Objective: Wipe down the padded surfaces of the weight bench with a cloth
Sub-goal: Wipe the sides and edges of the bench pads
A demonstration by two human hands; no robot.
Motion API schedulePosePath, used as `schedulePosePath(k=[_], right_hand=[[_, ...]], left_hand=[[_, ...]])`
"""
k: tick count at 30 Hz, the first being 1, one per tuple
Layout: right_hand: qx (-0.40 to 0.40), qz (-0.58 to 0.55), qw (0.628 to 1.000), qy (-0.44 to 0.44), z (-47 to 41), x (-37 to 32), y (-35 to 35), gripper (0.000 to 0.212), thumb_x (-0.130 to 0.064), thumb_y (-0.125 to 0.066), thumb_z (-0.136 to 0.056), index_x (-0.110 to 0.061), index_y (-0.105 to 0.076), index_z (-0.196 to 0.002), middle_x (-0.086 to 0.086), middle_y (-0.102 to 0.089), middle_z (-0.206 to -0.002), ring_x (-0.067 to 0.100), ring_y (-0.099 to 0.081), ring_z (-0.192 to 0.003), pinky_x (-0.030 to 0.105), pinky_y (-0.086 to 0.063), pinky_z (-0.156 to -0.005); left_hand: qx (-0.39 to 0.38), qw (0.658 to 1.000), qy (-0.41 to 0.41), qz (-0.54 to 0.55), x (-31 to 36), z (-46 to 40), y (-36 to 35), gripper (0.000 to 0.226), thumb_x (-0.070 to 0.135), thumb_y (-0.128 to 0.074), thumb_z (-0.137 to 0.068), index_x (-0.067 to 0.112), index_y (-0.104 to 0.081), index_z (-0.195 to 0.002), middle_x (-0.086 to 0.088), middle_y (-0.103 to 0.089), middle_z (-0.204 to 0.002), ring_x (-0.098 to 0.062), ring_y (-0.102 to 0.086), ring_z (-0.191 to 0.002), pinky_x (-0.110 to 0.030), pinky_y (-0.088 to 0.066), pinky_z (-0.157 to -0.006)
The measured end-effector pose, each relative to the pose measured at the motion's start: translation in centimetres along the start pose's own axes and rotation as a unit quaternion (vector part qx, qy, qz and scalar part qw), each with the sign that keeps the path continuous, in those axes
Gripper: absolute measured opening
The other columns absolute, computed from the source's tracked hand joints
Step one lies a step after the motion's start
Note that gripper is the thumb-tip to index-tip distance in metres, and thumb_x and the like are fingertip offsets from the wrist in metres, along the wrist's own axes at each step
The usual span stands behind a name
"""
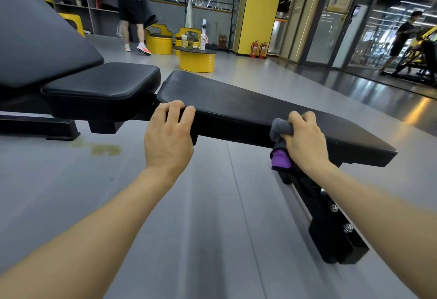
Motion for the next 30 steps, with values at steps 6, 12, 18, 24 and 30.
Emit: schedulePosePath(k=[6, 12, 18, 24, 30], right_hand=[[0.036, -0.046, 0.989, 0.136, 0.0, -9.1, -1.0, 0.016, -0.009, -0.058, -0.086, -0.011, -0.043, -0.09, 0.014, -0.042, -0.1, 0.028, -0.042, -0.074, 0.032, -0.031, -0.056], [0.037, -0.038, 0.993, 0.11, 0.1, -0.5, -1.7, 0.016, -0.007, -0.062, -0.082, -0.007, -0.049, -0.092, 0.016, -0.044, -0.099, 0.033, -0.047, -0.077, 0.041, -0.046, -0.053], [0.07, -0.086, 0.992, -0.064, 0.4, 9.0, -0.1, 0.009, -0.012, -0.056, -0.088, -0.008, -0.048, -0.09, 0.008, -0.036, -0.096, 0.034, -0.049, -0.079, 0.031, -0.032, -0.059], [0.106, -0.112, 0.986, 0.057, 0.4, -0.5, -0.9, 0.01, -0.006, -0.058, -0.085, -0.009, -0.05, -0.091, 0.014, -0.043, -0.099, 0.027, -0.043, -0.075, 0.034, -0.035, -0.053], [0.096, -0.139, 0.986, 0.004, 0.6, 8.6, -1.4, 0.012, -0.004, -0.059, -0.082, -0.008, -0.049, -0.088, 0.013, -0.042, -0.098, 0.032, -0.047, -0.079, 0.04, -0.046, -0.052]], left_hand=[[-0.015, 0.998, -0.065, -0.016, 2.5, 0.4, -0.9, 0.042, -0.001, -0.062, -0.072, 0.008, -0.058, -0.114, -0.009, -0.056, -0.106, -0.029, -0.045, -0.096, -0.037, -0.03, -0.106], [-0.029, 0.995, -0.096, -0.004, 5.8, 0.2, -1.8, 0.041, 0.004, -0.064, -0.076, 0.01, -0.057, -0.117, -0.007, -0.055, -0.108, -0.026, -0.043, -0.099, -0.037, -0.028, -0.108], [-0.056, 0.992, -0.114, 0.019, 9.9, 0.0, -3.0, 0.041, 0.006, -0.069, -0.073, 0.011, -0.061, -0.113, -0.005, -0.057, -0.108, -0.026, -0.047, -0.1, -0.034, -0.03, -0.105], [-0.077, 0.984, -0.161, 0.021, 14.0, -0.9, -4.0, 0.042, 0.008, -0.073, -0.069, 0.01, -0.062, -0.109, -0.006, -0.059, -0.107, -0.025, -0.045, -0.099, -0.03, -0.032, -0.094], [-0.116, 0.978, -0.171, 0.014, 16.4, -1.4, -5.5, 0.038, 0.008, -0.075, -0.068, 0.012, -0.063, -0.104, -0.003, -0.06, -0.105, -0.027, -0.054, -0.096, -0.033, -0.046, -0.075]])
Point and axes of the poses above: each hand's wrist, its own z-axis away from the middle knuckle, its own y-axis out of the back of the hand, x = y × z, the point moved 9 cm from there along -z, towards the middle knuckle
